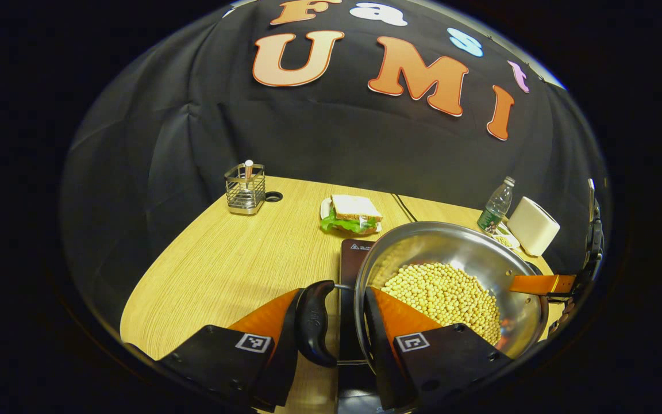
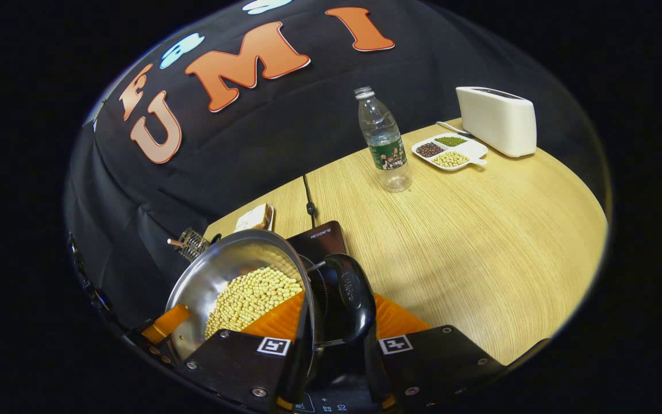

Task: First push the handle of the pot to place it horizontally, then grasp the pot with both hands and set it on the induction cooktop.

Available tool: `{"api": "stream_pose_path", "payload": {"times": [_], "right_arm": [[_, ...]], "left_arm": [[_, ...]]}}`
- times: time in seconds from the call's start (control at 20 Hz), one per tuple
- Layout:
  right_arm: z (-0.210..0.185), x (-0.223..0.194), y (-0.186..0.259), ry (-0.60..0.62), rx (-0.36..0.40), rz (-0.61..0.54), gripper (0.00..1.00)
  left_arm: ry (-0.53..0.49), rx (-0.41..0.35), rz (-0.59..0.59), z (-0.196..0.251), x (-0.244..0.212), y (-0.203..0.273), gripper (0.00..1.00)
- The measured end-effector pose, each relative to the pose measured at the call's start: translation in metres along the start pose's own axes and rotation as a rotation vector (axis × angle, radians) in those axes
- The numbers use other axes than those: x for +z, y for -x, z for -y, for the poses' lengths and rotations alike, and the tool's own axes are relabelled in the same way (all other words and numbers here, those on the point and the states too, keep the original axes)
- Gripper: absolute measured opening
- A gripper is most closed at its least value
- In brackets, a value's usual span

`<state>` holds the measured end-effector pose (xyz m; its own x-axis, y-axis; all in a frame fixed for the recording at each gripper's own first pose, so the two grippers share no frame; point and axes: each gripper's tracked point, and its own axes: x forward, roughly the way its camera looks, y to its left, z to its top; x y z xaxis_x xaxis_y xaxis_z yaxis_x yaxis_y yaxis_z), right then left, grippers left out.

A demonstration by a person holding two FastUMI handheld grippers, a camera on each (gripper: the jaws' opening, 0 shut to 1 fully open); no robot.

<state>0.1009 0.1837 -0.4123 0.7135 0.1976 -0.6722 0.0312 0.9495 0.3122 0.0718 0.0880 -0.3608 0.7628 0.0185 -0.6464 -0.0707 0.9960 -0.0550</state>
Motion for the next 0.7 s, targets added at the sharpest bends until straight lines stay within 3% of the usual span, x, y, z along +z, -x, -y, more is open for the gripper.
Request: {"api": "stream_pose_path", "payload": {"times": [0.25, 0.35, 0.45, 0.5, 0.55, 0.6, 0.7], "right_arm": [[-0.001, -0.001, 0.003, 0.004, -0.003, 0.021, 0.49], [-0.005, 0.002, 0.006, 0.02, 0.007, 0.035, 0.55], [-0.009, 0.004, 0.01, 0.029, 0.019, 0.038, 0.68], [-0.011, 0.007, 0.016, 0.032, 0.025, 0.04, 0.78], [-0.013, 0.013, 0.021, 0.042, 0.03, 0.054, 0.84], [-0.013, 0.023, 0.03, 0.067, 0.02, 0.091, 0.94], [-0.015, 0.056, 0.049, 0.148, 0.006, 0.187, 0.95]], "left_arm": [[-0.039, 0.007, 0.014, -0.003, -0.003, 0.0, 0.67], [-0.072, 0.031, 0.083, -0.004, 0.015, 0.006, 0.72], [-0.097, 0.089, 0.155, -0.011, 0.035, 0.017, 0.78], [-0.115, 0.12, 0.177, -0.015, 0.043, 0.024, 0.92], [-0.134, 0.139, 0.199, -0.017, 0.052, 0.032, 1.0], [-0.147, 0.152, 0.224, -0.016, 0.062, 0.039, 1.0], [-0.146, 0.162, 0.288, -0.011, 0.092, 0.065, 1.0]]}}
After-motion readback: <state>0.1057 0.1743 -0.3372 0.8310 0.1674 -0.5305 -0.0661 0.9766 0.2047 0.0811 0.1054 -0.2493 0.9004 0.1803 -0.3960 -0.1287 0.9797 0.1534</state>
